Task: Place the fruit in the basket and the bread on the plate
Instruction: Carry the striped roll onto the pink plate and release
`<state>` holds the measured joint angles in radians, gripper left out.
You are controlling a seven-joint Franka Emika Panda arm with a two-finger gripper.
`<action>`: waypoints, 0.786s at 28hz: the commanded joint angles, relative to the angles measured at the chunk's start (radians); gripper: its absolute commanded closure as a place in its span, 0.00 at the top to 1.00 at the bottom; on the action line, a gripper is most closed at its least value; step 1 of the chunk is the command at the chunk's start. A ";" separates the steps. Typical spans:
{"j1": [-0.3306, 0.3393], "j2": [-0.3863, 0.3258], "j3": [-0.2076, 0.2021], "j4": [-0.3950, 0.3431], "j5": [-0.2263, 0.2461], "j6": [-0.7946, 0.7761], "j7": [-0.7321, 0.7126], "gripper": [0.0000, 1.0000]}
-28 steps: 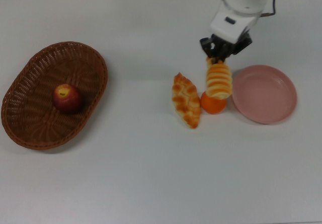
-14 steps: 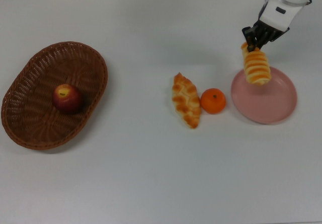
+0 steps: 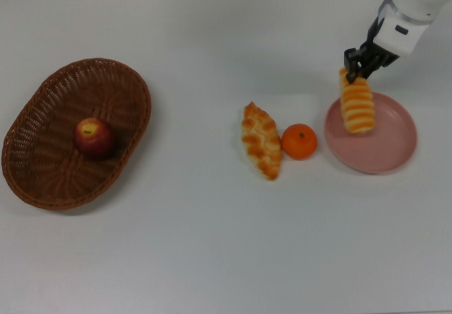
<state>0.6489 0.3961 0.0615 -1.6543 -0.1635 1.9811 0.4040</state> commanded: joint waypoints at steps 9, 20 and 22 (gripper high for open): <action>-0.003 0.024 0.000 0.044 -0.030 0.001 0.010 1.00; -0.023 -0.045 -0.009 0.045 -0.014 -0.050 0.012 1.00; -0.066 -0.040 -0.009 0.042 -0.013 -0.048 0.010 1.00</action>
<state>0.6372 0.3729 0.0524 -1.5958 -0.1775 1.9524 0.4045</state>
